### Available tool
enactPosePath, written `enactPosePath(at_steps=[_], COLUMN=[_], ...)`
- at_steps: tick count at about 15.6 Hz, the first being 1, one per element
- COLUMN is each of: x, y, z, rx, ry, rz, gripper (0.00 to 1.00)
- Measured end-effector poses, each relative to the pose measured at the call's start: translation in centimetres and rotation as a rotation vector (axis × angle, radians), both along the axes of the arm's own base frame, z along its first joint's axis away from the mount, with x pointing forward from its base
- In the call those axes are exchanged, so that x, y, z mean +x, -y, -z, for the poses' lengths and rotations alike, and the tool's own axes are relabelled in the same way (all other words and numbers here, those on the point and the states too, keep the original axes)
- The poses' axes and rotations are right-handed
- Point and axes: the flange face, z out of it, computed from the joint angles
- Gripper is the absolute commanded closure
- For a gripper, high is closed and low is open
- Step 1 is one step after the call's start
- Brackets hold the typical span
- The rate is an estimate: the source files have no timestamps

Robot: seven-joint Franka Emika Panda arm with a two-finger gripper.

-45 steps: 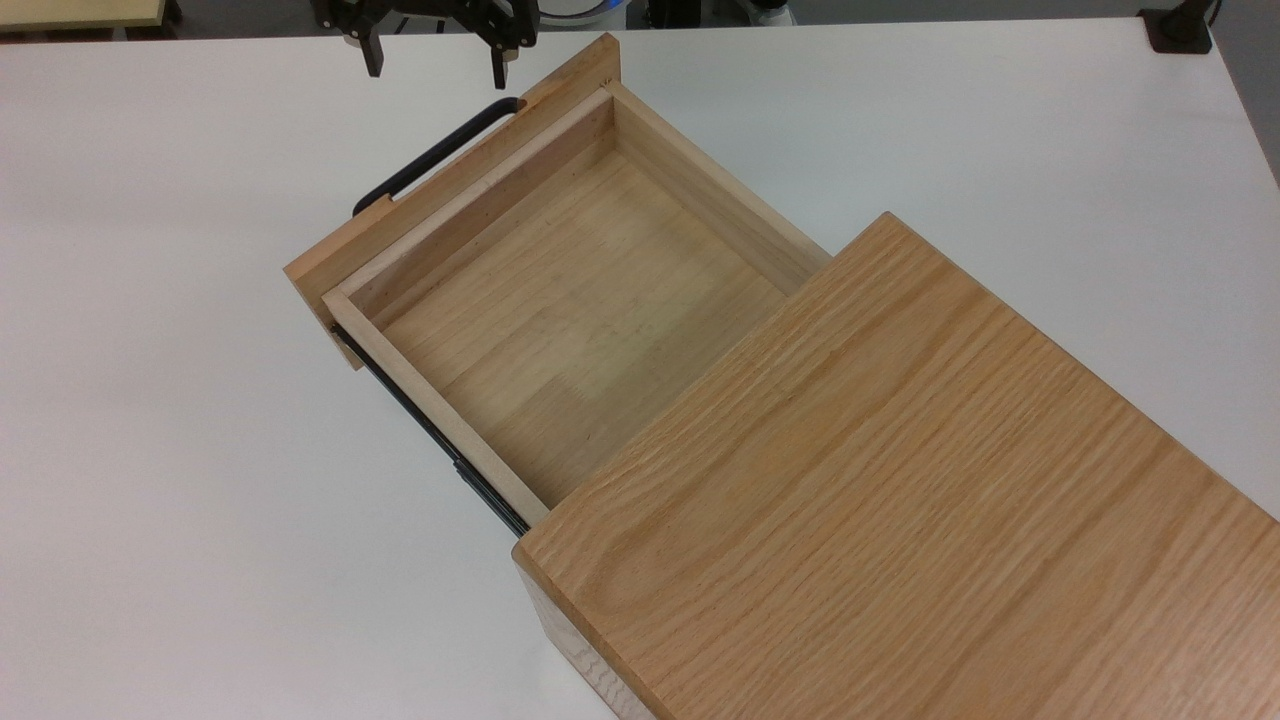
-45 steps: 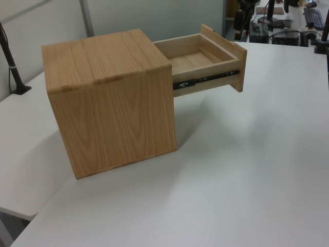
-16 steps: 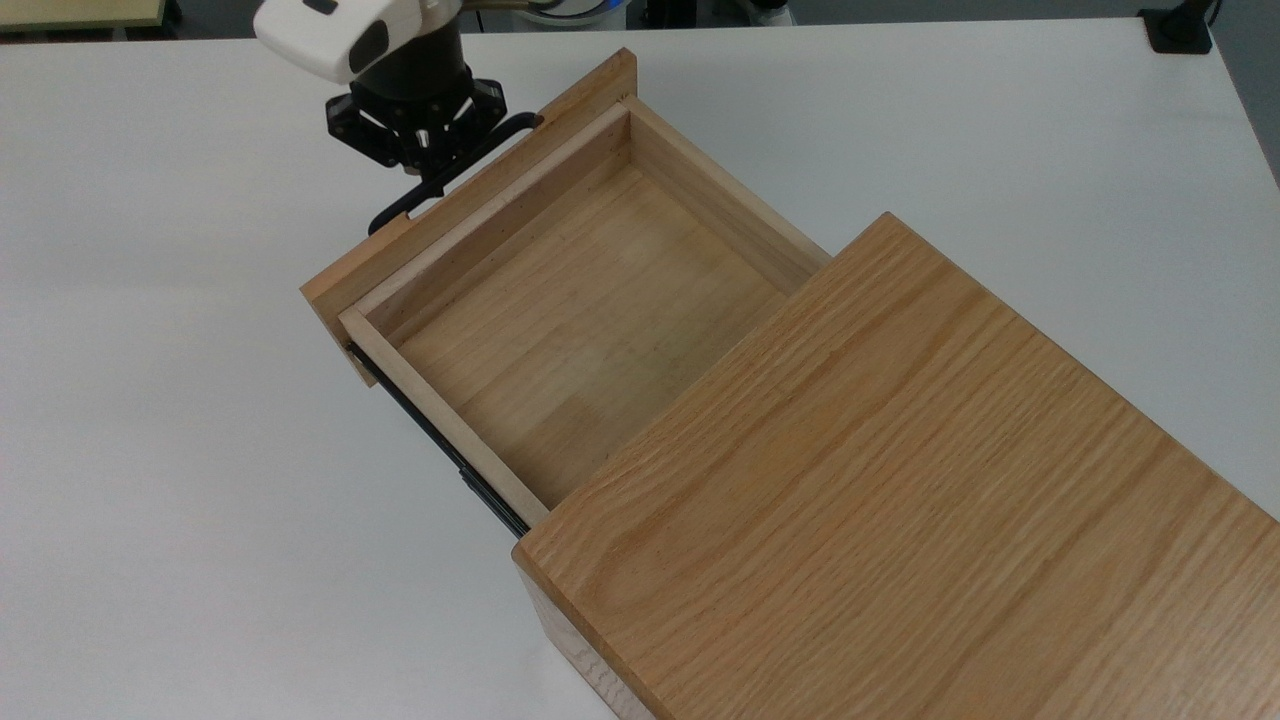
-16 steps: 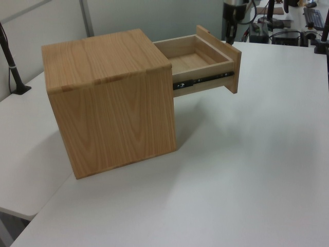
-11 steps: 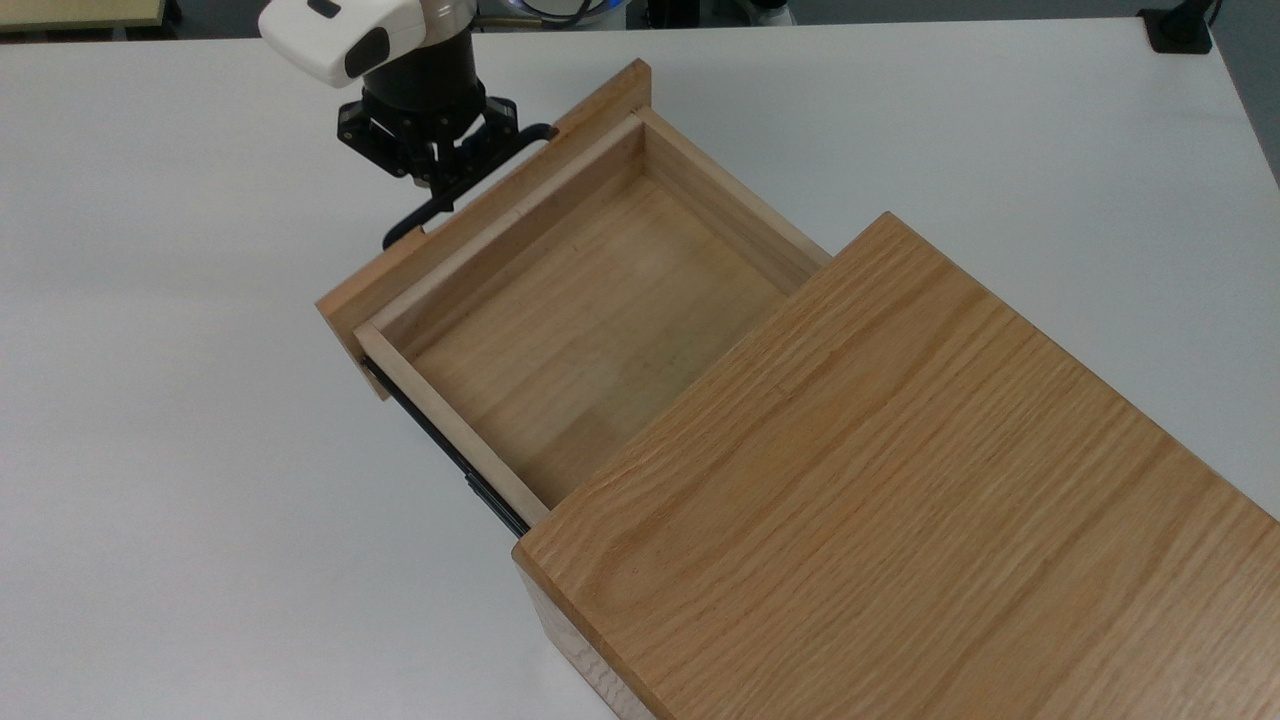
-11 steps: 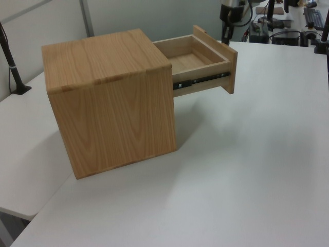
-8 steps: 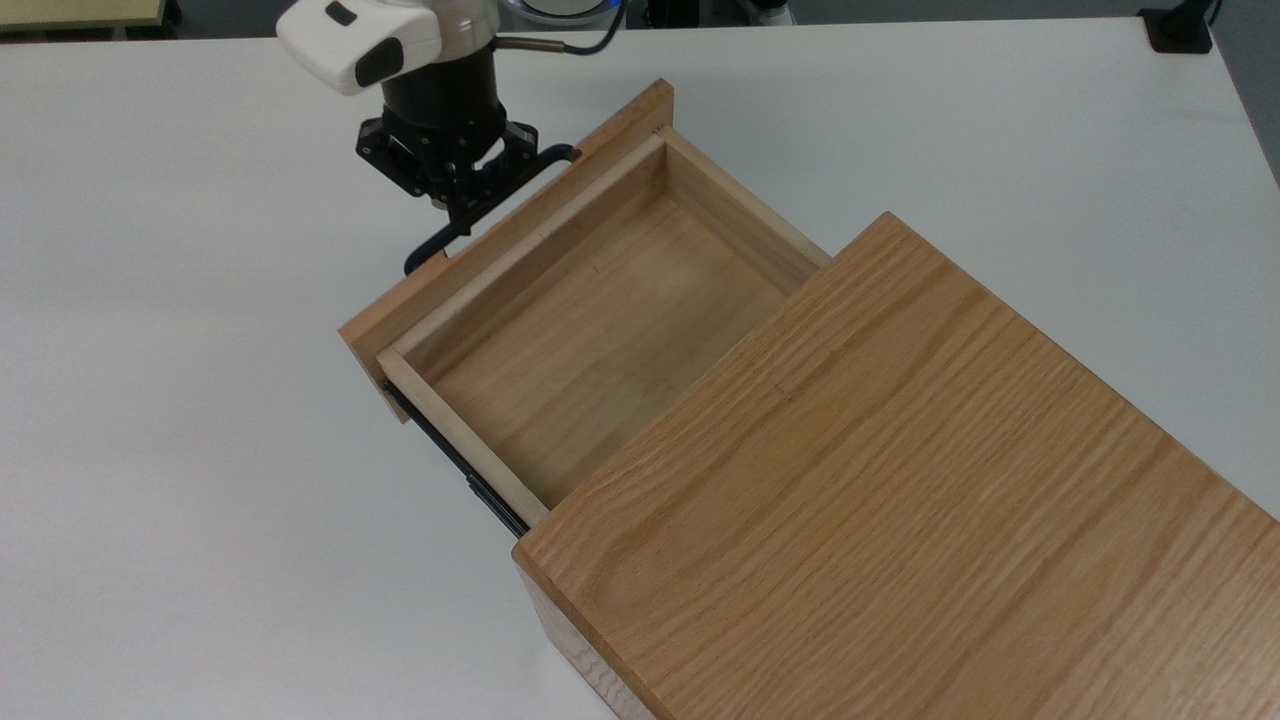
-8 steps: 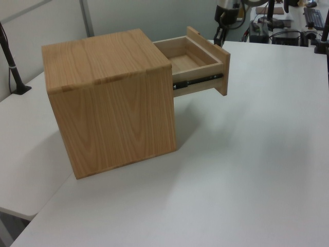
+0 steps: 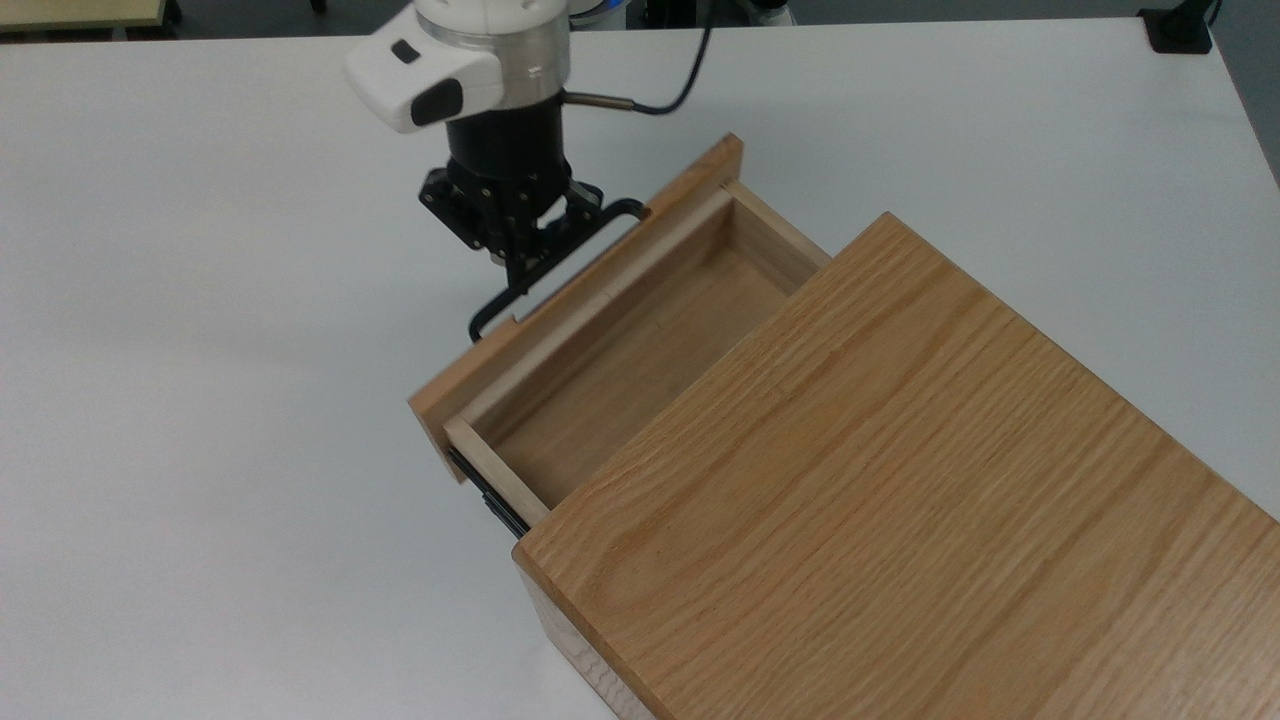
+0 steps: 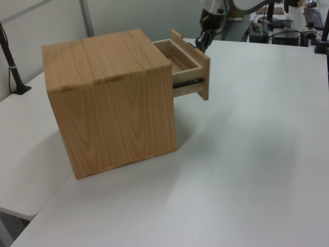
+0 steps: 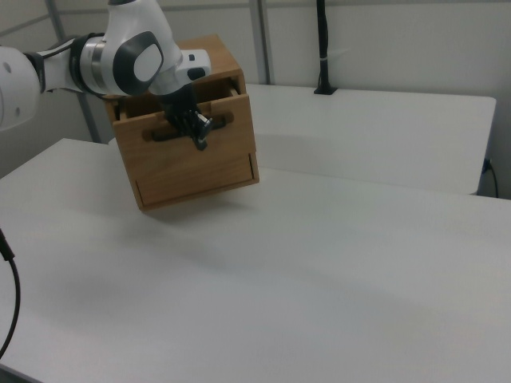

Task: Close the drawer by sliding it
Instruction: 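Push the drawer front with the gripper into the wooden cabinet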

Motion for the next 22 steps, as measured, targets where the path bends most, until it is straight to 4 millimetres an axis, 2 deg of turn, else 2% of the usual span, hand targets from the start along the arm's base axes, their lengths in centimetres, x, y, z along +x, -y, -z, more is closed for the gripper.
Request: enactPosePath(at_steps=[3, 9, 12, 19, 22], x=[1.5, 3.5, 3.8, 4.2, 4.4], y=[-2.1, -5.4, -6.1, -6.5, -7.2], z=[0.4, 3.6, 4.0, 3.1, 3.1], rx=[0.031, 0.108, 0.137, 0.195, 0.210], ry=[0.053, 0.130, 0.152, 0.220, 0.242], rz=[0.044, 0.153, 0.197, 0.279, 0.299], gripper=[1.00, 1.00, 1.00, 1.00, 1.00])
